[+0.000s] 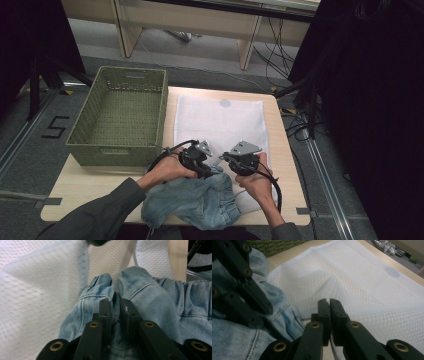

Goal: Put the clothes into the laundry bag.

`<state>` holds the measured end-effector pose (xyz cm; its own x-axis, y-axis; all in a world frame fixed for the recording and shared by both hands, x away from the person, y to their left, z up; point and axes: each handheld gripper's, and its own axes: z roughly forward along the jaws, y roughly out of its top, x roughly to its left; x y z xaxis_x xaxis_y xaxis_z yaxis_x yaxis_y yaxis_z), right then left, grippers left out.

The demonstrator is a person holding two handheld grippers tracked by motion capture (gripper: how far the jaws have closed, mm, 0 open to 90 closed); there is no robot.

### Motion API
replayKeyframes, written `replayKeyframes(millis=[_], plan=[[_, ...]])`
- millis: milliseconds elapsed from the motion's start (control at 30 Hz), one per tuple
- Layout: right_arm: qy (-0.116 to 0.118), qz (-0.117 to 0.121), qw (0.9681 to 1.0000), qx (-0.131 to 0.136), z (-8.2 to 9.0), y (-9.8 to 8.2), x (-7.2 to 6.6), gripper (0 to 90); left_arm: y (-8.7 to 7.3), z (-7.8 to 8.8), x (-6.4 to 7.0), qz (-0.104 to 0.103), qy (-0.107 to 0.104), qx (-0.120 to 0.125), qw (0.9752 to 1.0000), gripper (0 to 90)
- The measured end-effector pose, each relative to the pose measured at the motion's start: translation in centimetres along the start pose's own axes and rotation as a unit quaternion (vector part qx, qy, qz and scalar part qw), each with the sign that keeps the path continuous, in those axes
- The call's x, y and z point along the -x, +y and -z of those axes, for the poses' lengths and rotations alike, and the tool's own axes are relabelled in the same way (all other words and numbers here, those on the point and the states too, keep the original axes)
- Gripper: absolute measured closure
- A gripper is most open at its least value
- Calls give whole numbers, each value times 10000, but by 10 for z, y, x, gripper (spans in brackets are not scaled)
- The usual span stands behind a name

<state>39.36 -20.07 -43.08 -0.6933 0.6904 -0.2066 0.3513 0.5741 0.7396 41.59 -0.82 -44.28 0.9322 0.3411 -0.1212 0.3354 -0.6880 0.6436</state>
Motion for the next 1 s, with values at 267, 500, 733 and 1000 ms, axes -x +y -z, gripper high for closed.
replayKeyframes(millis=[267,500,733,1000], plan=[[-4,137,9999,68,0,6,-11,900,-3,-21,-4,149,6,-135,9998,701],[-27,29,10000,11,0,4,-7,900,8,5,-25,647,235,619,9957,488],[-64,88,9999,46,-2,4,-3,900,21,-19,-34,285,570,266,9976,473],[-70,5,9999,-105,-4,0,-3,900,24,-37,-41,230,476,398,9978,845]])
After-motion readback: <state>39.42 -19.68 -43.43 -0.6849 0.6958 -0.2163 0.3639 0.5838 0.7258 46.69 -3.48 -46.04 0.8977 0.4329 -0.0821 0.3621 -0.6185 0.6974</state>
